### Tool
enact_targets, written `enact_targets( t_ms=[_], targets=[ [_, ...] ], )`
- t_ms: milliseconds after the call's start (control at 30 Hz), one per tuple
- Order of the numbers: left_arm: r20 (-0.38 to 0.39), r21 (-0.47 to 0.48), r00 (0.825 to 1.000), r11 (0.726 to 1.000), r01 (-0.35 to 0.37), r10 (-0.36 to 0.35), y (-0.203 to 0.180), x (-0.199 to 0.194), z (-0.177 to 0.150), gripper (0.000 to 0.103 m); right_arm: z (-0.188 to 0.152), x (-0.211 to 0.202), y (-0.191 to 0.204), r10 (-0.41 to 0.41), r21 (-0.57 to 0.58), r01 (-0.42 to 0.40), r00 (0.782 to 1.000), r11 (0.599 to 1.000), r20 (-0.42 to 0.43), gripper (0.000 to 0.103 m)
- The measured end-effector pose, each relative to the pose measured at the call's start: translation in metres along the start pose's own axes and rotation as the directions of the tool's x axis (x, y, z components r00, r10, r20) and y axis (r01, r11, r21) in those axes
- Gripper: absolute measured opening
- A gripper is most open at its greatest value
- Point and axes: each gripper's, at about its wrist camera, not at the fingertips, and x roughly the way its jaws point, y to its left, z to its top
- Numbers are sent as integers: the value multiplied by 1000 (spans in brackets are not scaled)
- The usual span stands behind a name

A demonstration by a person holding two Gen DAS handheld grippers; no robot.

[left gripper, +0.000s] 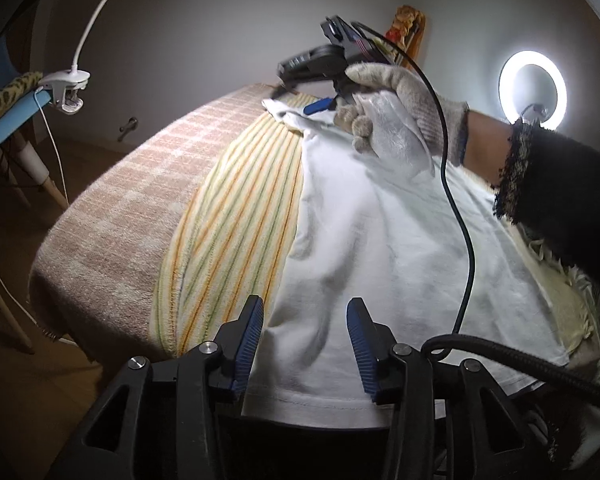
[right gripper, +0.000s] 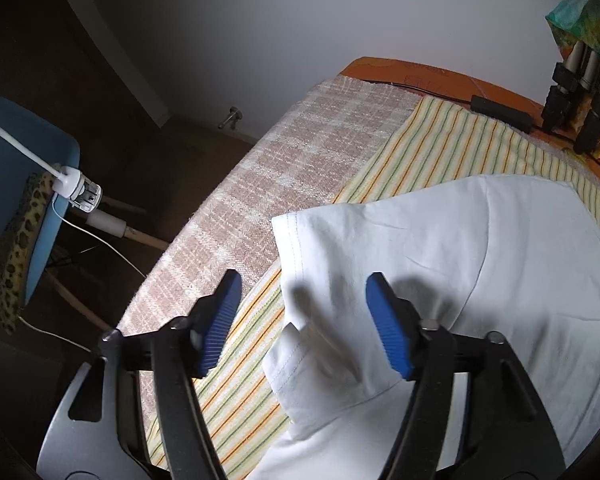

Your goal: Fold small clothes

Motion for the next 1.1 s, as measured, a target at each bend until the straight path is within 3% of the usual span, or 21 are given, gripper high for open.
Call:
enact_targets(
  t_ms=[67,133,167,200,233,300,367,733,1100],
  targets=[
    [-14,1,1000,1000,0,0,0,6,-1,39,-2,9,8,-18,-50,16,1000,999,-21,66],
    [-11,21,1000,1000,-16,17,-3,9,-3,32,-5,20,15,-50,-102,45,998,994,-49,47],
    [-11,34,1000,999,-22,22,-4,10,-3,22,-7,23,18,-86,-129,79,995,989,-50,43],
    [-7,40,1000,999,-30,31,-3,10,-4,17,-7,23,22,-120,-158,113,992,981,-34,32],
    [-2,35,1000,999,-27,27,-1,10,-3,13,-7,25,20,-143,-167,136,989,977,-31,18],
    [-1,-4,1000,1000,18,-18,5,10,-1,1,-4,22,12,-144,-138,138,989,981,-36,7],
    [7,-39,999,998,52,-52,10,7,2,0,0,13,-2,-107,-86,104,994,991,-24,6],
    [46,-15,993,994,107,-106,-14,-10,10,0,-3,-38,-53,-38,75,30,995,997,96,6],
    [16,126,981,974,189,-193,-81,-7,15,0,-32,-108,-121,-68,195,23,972,980,224,6]
  ],
)
